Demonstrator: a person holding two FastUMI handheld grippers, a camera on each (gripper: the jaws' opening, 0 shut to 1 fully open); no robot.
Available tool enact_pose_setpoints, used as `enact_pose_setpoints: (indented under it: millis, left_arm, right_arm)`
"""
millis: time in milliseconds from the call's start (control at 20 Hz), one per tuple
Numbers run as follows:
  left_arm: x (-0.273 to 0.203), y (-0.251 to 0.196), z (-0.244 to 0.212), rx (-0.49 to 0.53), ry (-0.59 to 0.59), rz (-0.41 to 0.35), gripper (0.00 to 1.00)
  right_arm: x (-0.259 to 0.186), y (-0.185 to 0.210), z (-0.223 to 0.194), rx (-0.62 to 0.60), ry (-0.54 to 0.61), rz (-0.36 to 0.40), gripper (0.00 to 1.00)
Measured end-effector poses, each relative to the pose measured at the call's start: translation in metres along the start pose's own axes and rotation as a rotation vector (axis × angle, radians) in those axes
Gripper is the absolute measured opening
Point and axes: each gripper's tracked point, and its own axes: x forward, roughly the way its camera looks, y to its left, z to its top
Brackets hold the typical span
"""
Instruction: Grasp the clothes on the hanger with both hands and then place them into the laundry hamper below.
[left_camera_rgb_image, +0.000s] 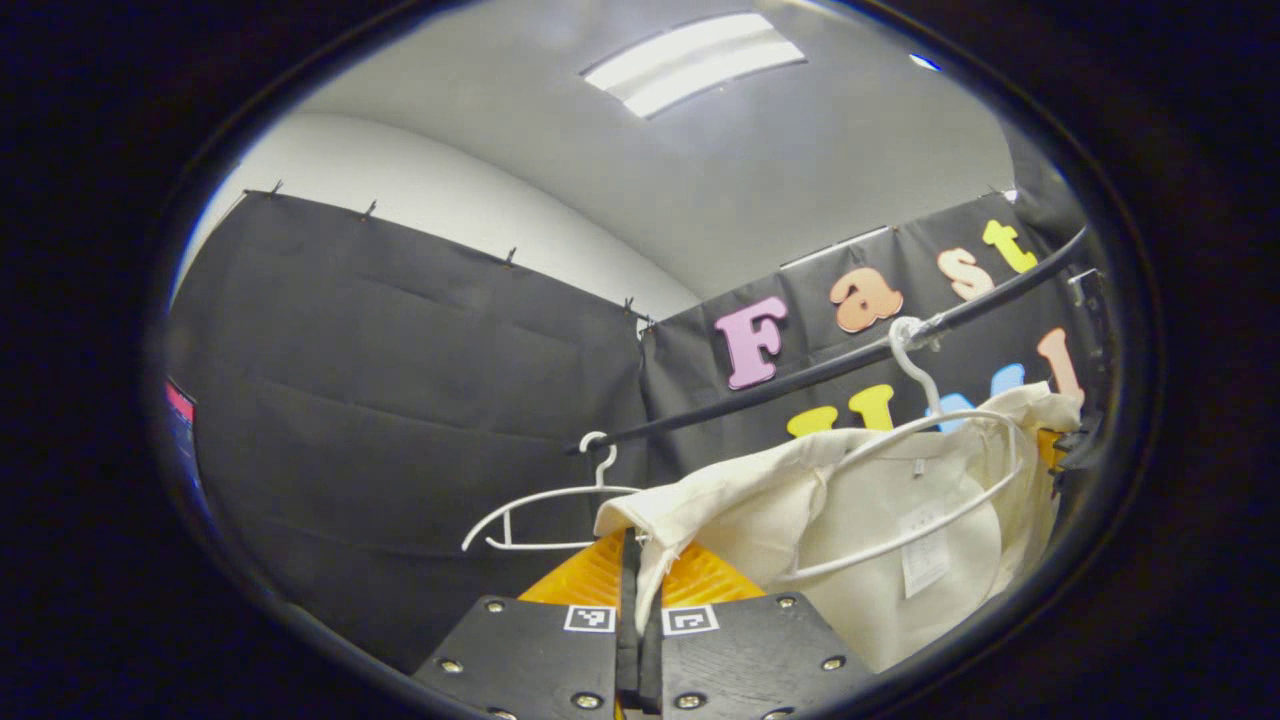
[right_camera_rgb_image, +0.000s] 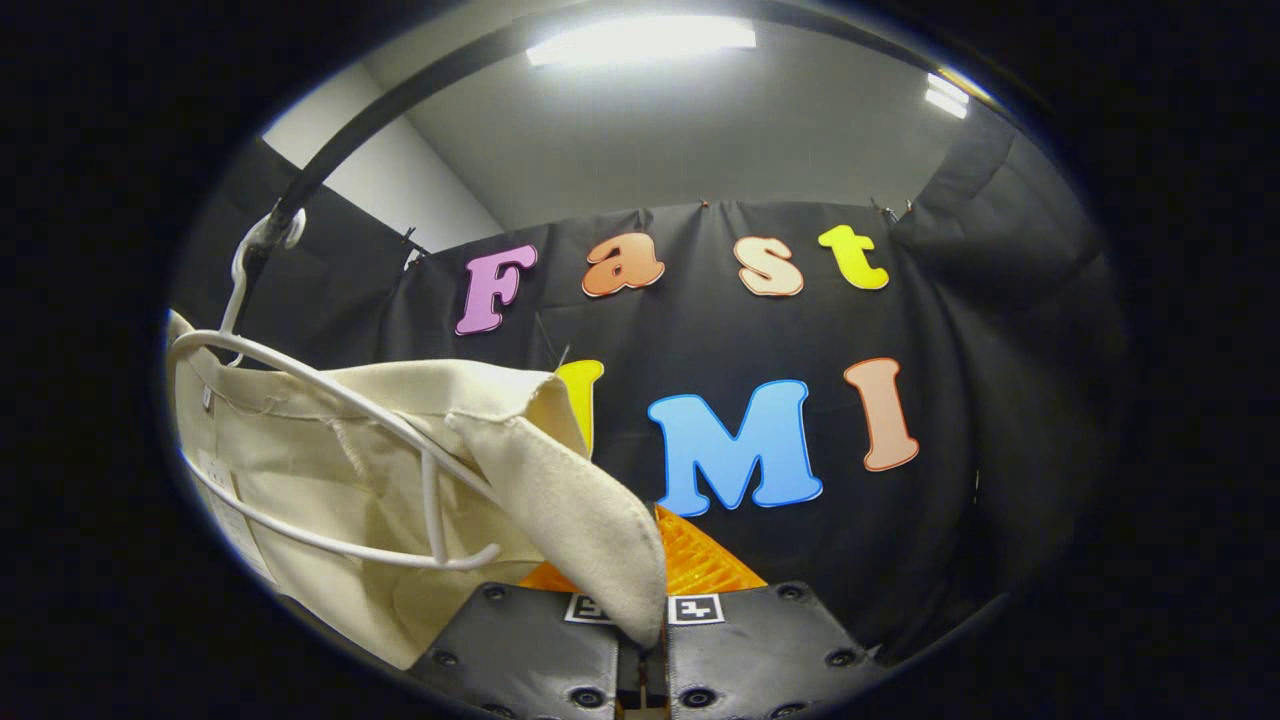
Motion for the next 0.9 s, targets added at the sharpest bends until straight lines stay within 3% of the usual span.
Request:
enact_pose_setpoints:
  millis: [300, 550, 900]
  left_arm:
    - [0.026, -0.001, 0.002, -0.021, 0.006, -0.062, 0.02]
    - [0.038, 0.006, 0.004, -0.120, 0.026, -0.137, 0.02]
    - [0.052, 0.014, -0.016, -0.163, 0.052, -0.174, 0.02]
  right_arm:
    - [0.024, 0.015, -0.025, 0.174, 0.108, 0.152, 0.05]
    - [0.037, 0.023, -0.044, 0.444, 0.245, 0.322, 0.07]
    - [0.042, 0.039, -0.070, 0.407, 0.316, 0.386, 0.07]
